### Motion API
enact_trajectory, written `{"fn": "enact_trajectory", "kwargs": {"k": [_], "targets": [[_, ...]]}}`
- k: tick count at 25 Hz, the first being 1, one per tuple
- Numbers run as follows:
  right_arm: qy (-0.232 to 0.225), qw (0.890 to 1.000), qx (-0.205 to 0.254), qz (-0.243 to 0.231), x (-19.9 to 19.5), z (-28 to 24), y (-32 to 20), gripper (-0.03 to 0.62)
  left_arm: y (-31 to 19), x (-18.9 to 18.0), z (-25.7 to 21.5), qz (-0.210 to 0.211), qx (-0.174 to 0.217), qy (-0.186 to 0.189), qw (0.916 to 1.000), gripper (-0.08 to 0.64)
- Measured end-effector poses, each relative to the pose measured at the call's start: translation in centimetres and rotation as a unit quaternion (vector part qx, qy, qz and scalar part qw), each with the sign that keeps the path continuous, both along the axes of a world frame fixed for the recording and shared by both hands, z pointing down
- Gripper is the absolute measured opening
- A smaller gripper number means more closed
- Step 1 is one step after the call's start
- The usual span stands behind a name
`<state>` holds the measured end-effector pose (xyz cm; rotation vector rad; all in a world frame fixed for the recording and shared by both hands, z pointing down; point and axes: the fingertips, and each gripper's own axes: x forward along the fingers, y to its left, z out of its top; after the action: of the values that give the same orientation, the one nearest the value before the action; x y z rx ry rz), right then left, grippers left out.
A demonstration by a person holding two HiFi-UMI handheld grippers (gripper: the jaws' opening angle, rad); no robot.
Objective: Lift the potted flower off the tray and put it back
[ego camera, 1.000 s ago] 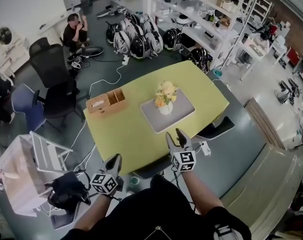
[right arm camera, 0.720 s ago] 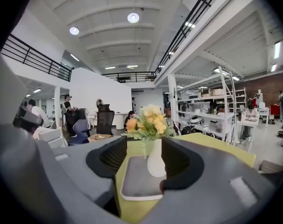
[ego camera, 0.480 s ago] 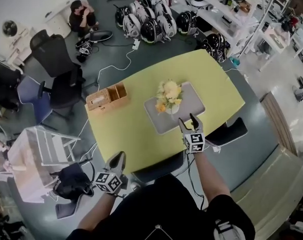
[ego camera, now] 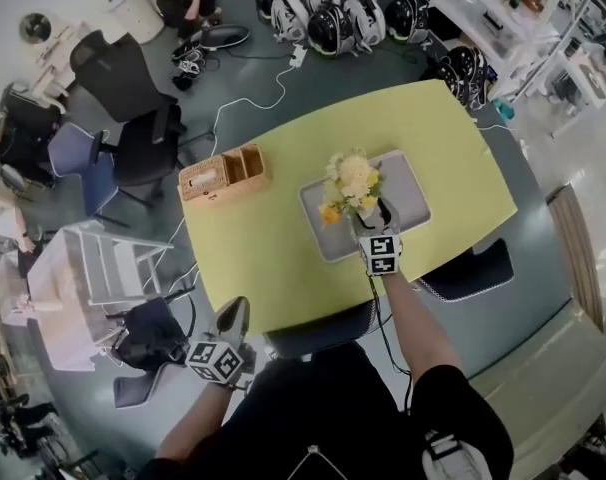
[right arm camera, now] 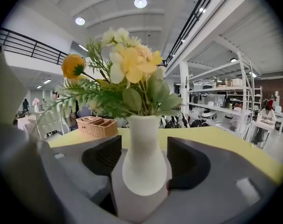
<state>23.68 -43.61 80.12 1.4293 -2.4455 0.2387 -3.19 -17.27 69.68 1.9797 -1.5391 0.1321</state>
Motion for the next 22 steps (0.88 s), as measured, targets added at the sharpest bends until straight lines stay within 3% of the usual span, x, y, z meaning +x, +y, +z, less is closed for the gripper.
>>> {"fn": "enact_trajectory", "kwargs": {"k": [6, 8, 14, 22], "targets": [[0.001, 1.0, 0.024, 0.015, -1.5, 0.8, -1.9, 0.307, 0.1, -0.1, 1.3, -0.016, -0.013, -0.007, 0.9998, 0.008], [0.002, 0.999, 0.029, 0.024, -1.4, 0.7, -2.5, 0.227, -0.2, -0.3, 1.4, -0.022, -0.017, -0.008, 0.9996, 0.008], [-0.012, 0.999, 0.022, 0.041, -1.2, 0.9, -1.5, 0.218, 0.3, -0.8, 0.9, -0.032, -0.02, -0.015, 0.9992, 0.008], [-0.009, 0.999, 0.019, 0.039, -0.6, -1.9, 0.5, 0.215, 0.2, -1.5, -0.8, -0.033, 0.006, -0.004, 0.9994, 0.008]]}}
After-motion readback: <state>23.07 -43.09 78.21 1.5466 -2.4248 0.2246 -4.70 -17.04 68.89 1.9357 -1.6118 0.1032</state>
